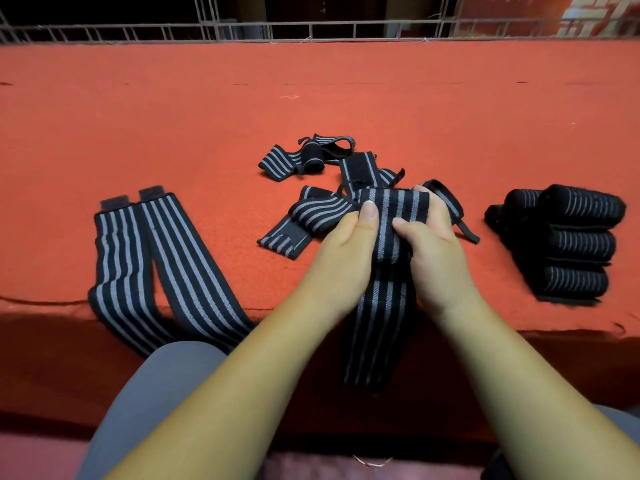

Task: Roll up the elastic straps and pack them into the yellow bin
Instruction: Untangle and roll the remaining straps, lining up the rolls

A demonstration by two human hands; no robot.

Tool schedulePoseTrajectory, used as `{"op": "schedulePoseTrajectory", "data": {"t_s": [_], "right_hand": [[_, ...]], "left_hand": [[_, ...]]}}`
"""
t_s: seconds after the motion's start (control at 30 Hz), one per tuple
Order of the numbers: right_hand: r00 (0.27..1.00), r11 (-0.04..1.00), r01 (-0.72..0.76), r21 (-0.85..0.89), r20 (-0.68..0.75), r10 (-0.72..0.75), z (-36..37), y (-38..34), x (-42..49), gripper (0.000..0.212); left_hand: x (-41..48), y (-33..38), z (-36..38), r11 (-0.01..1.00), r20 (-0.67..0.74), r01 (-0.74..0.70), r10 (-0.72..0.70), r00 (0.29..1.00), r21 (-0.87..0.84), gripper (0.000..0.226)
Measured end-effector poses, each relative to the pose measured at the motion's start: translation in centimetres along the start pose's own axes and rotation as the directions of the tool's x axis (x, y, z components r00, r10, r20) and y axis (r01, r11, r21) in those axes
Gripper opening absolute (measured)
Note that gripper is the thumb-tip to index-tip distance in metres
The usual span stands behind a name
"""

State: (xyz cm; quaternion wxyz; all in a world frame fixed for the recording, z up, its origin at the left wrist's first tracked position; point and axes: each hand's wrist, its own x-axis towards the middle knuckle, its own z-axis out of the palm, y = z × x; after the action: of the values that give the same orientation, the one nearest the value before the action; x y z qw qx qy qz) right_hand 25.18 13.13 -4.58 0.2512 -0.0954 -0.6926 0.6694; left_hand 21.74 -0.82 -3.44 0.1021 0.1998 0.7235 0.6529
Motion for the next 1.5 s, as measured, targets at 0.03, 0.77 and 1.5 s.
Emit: {"op": "schedulePoseTrajectory", "data": {"t_s": [0.03, 0.77, 1.5], "right_hand": [[1.000, 1.000, -0.001, 0.002, -0.007, 0.001, 0.0, 0.0, 0.0, 0.053], [0.993, 0.928, -0.017, -0.373, 0.101, 0.059, 0.1, 0.1, -0.7, 0.026], [0.945, 0.906, -0.299, 0.299, 0.223, 0.238, 0.6, -0.4, -0.2, 0.045]], "left_hand": [[0.0, -0.2, 0.2, 1.000, 0.015, -0.002, 0.002, 1.000, -0.022, 0.045], [2.2, -2.0, -1.2, 0.998, -0.089, -0.050, 0.048, 0.995, -0.030, 0.029], [2.6, -1.1, -3.7, 0.986, -0.027, -0.119, 0.117, 0.993, -0.121, 0.067]]}}
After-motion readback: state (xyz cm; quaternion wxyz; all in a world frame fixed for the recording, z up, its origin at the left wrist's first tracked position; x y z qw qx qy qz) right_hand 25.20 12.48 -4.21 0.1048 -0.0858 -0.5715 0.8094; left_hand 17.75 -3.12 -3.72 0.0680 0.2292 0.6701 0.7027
